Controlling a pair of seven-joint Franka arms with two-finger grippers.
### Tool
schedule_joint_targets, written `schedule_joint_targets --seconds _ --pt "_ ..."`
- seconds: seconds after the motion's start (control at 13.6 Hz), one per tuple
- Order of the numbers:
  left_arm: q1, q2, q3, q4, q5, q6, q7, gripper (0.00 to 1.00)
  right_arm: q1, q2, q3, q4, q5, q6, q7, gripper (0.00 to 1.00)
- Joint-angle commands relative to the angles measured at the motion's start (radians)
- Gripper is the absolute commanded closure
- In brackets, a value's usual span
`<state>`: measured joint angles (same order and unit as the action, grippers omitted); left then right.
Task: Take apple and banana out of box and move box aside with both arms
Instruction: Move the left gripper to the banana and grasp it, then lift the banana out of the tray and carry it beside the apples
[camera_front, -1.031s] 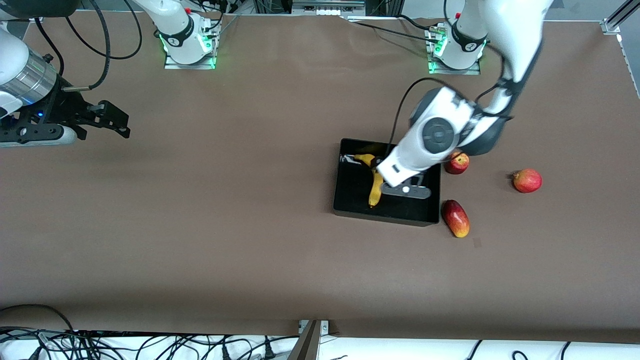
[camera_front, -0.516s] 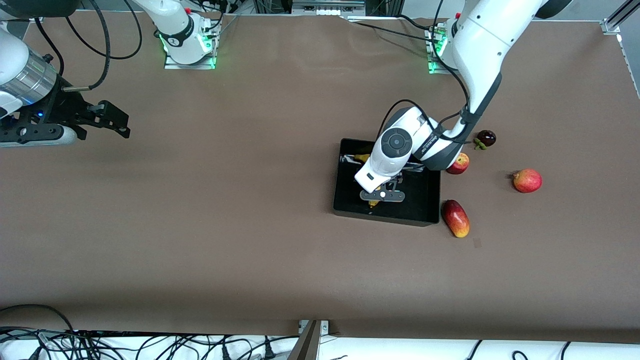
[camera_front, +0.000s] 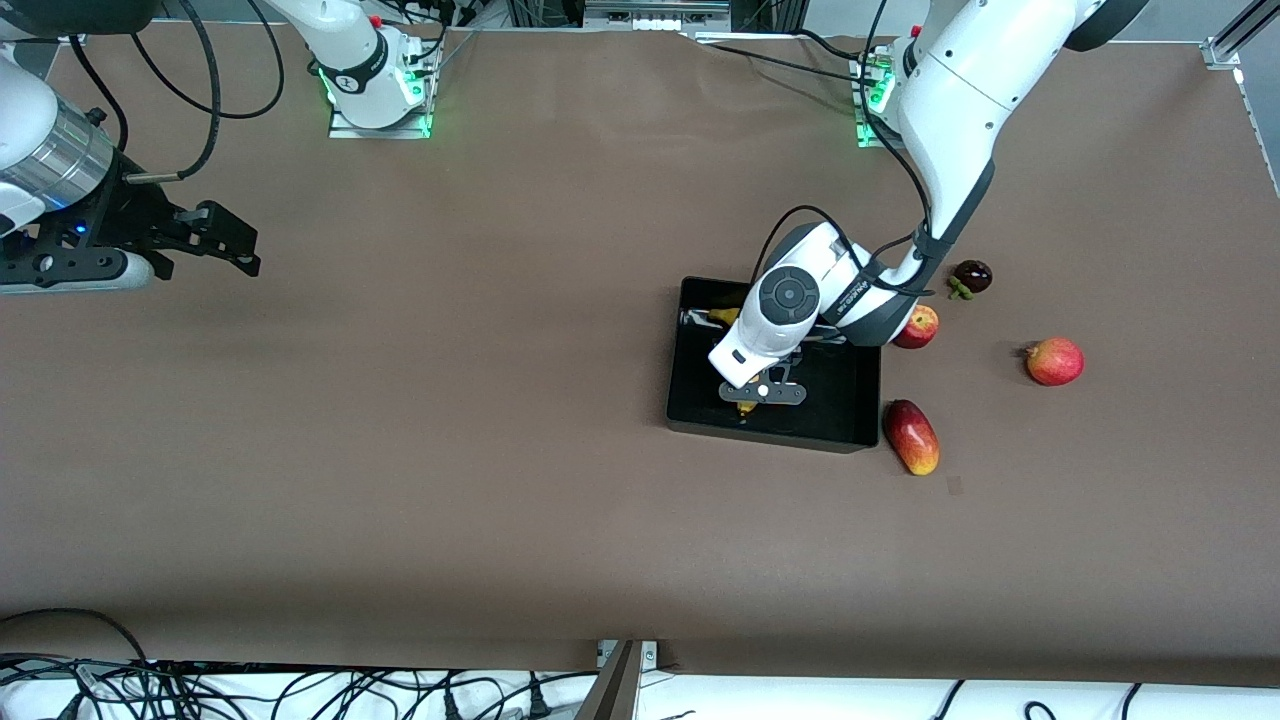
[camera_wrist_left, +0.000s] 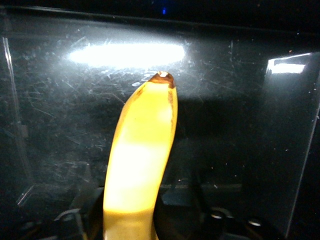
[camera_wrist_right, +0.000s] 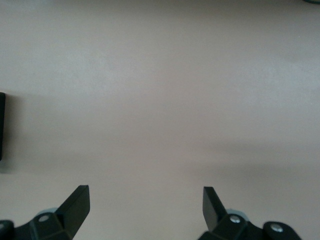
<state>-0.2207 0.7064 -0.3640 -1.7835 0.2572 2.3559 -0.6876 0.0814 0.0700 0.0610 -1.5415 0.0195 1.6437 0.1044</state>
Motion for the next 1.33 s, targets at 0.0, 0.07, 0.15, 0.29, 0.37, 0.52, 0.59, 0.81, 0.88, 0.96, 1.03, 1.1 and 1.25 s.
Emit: schedule_joint_targets --seconds 0.0,0.07,0.15,0.29,0.37,0.52,0.59,0.81,0.88,0.96,1.03,1.1,1.25 --pt "-0.003 -0.007 -0.003 0.004 0.014 -0.01 -0.021 1.0 0.0 0.007 0.002 0.017 -0.013 -0.001 -0.003 0.0" --pt "-0.003 -0.011 -0.003 0.004 0.014 -0.009 -0.018 1.0 0.0 0.007 0.002 0.017 -0.013 -0.001 -0.003 0.0" --pt "-0.002 -0.021 -0.003 0.006 0.014 -0.013 -0.018 1.0 0.0 0.007 0.002 0.017 -0.015 -0.001 -0.003 0.0" --pt "0.001 -0.057 -0.004 0.013 0.013 -0.068 -0.016 1.0 -0.003 0.007 0.0 0.017 -0.013 -0.002 -0.005 0.0" --pt "0.006 -0.08 -0.006 0.024 0.01 -0.12 -0.012 1.0 -0.005 0.008 0.0 0.017 -0.013 -0.002 -0.005 0.0" --pt "0.014 -0.139 -0.007 0.024 0.008 -0.182 -0.007 1.0 -0.005 0.008 0.0 0.017 -0.013 -0.002 -0.005 0.0" --pt "0.017 -0.16 -0.007 0.026 0.008 -0.205 -0.007 1.0 -0.003 0.008 0.0 0.017 -0.013 -0.002 -0.005 0.0" --pt "0.035 -0.199 -0.018 0.102 -0.041 -0.333 -0.004 1.0 -0.003 0.008 0.0 0.017 -0.015 -0.002 -0.006 0.0" --pt "0.044 -0.203 -0.019 0.143 -0.045 -0.408 -0.006 1.0 -0.003 0.008 0.0 0.017 -0.016 -0.002 -0.008 0.0" --pt "0.046 -0.211 -0.018 0.179 -0.042 -0.493 -0.004 1.0 -0.003 0.008 0.0 0.017 -0.016 -0.002 -0.008 0.0" --pt "0.067 -0.216 -0.015 0.197 -0.033 -0.571 0.009 1.0 -0.003 0.008 0.0 0.017 -0.015 -0.002 -0.008 0.0" --pt "0.114 -0.22 -0.018 0.197 -0.033 -0.607 0.079 1.0 -0.003 0.008 0.0 0.017 -0.015 -0.004 -0.009 0.0" --pt "0.203 -0.239 -0.018 0.176 -0.033 -0.651 0.318 1.0 -0.003 0.007 0.0 0.017 -0.015 -0.004 -0.009 0.0"
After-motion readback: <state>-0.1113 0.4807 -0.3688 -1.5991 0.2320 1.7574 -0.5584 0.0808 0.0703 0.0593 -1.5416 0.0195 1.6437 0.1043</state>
